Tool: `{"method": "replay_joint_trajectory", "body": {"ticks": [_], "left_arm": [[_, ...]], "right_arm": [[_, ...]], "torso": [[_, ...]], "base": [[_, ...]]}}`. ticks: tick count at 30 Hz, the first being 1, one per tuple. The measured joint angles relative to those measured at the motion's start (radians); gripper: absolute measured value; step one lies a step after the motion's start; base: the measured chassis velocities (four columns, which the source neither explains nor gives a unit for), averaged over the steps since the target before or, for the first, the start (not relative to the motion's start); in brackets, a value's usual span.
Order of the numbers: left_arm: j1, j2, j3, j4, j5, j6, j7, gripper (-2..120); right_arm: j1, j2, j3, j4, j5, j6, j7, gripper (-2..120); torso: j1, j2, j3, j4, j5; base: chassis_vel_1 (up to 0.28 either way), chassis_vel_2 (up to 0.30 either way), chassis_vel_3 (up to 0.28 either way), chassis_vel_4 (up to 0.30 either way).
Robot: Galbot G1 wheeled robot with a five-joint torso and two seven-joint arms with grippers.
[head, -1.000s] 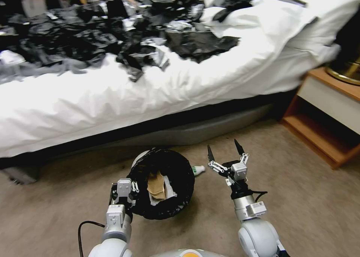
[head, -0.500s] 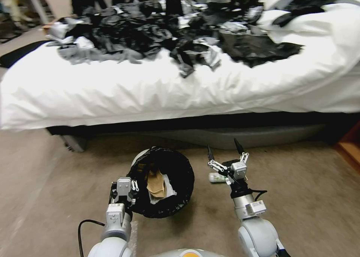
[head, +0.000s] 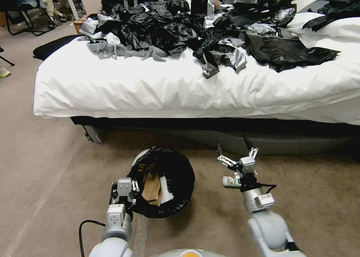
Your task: Pick up the trash bin, then pick up the garbage from the floor and place it into the trash bin.
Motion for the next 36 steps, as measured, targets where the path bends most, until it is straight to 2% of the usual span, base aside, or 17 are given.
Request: {"method": "replay_joint_trajectory", "body": {"ticks": [2,3,5,6,7,9,10,14,15,18,19,22,30,36], "left_arm": [[0.003,0.000,0.001,-0.001,0.003,0.000,0.000,0],[0.003,0.000,0.001,-0.001,0.003,0.000,0.000,0],[0.006,0.000,0.002,-0.001,0.007,0.000,0.001,0],[0.006,0.000,0.002,-0.001,0.007,0.000,0.001,0],[0.009,-0.001,0.002,-0.002,0.009,0.000,0.001,0],[0.011,-0.002,0.002,-0.002,0.011,0.000,0.002,0],[0.011,-0.002,0.002,-0.002,0.011,0.000,0.002,0],[0.012,-0.004,0.002,-0.002,0.014,0.000,0.002,0],[0.012,-0.004,0.002,-0.002,0.014,0.000,0.002,0],[0.012,-0.005,-0.001,-0.005,0.015,0.001,0.001,0],[0.012,-0.005,-0.001,-0.005,0.015,0.001,0.001,0],[0.015,-0.006,-0.005,-0.005,0.015,0.002,0.001,0],[0.016,-0.006,-0.011,-0.005,0.015,0.003,0.000,0],[0.015,-0.010,-0.010,-0.005,0.018,0.004,-0.001,0]], "right_arm": [[0.032,-0.016,0.049,-0.047,-0.008,-0.014,-0.137,100],[0.032,-0.016,0.049,-0.047,-0.008,-0.014,-0.137,100],[0.087,-0.046,0.107,-0.119,-0.040,-0.047,-0.356,100],[0.087,-0.046,0.107,-0.119,-0.040,-0.047,-0.356,100],[0.125,-0.064,0.133,-0.166,-0.083,-0.052,-0.457,100],[0.190,-0.085,0.146,-0.253,-0.159,-0.047,-0.554,100],[0.190,-0.085,0.146,-0.253,-0.159,-0.047,-0.554,100],[0.290,-0.098,0.118,-0.421,-0.265,-0.014,-0.587,100],[0.290,-0.098,0.118,-0.421,-0.265,-0.014,-0.587,100],[0.371,-0.093,0.089,-0.577,-0.346,0.009,-0.559,100],[0.371,-0.093,0.089,-0.577,-0.346,0.009,-0.559,100],[0.436,-0.085,0.055,-0.722,-0.372,0.006,-0.529,100],[0.498,-0.081,0.008,-0.873,-0.356,0.005,-0.483,100],[0.502,-0.082,-0.010,-0.895,-0.340,0.001,-0.481,100]], "torso": [[0.000,0.000,0.000,0.0001,0.0000],[0.000,0.000,0.000,0.0001,0.0000],[0.000,0.000,0.000,0.0003,0.0002],[0.000,0.000,0.000,0.0003,0.0002],[0.000,0.000,0.000,-0.0001,-0.0002],[0.000,0.000,0.000,0.0003,-0.0001],[0.000,0.000,0.000,0.0003,-0.0001],[0.000,0.000,0.000,0.0002,0.0000],[0.000,0.000,0.000,0.0002,0.0000],[0.000,0.000,0.000,0.0003,0.0000],[0.000,0.000,0.000,0.0003,0.0000],[0.000,0.000,0.000,0.0003,0.0000],[0.000,0.000,0.000,0.0001,-0.0002],[0.000,0.000,0.000,0.0002,-0.0002]], "base": [[0.000,0.000,0.000,0.000],[0.000,0.000,0.000,0.000],[0.000,0.000,0.000,0.000],[0.000,0.000,0.000,0.000],[0.000,0.000,0.000,0.000],[0.000,0.000,0.000,0.000],[0.000,0.000,0.000,0.000],[0.000,0.000,0.000,0.000],[0.000,0.000,0.000,0.000],[0.000,0.000,0.000,0.000],[0.000,0.000,0.000,0.000],[0.000,0.000,0.000,0.000],[0.000,0.000,0.000,0.000],[0.000,0.000,0.000,0.000]]}}
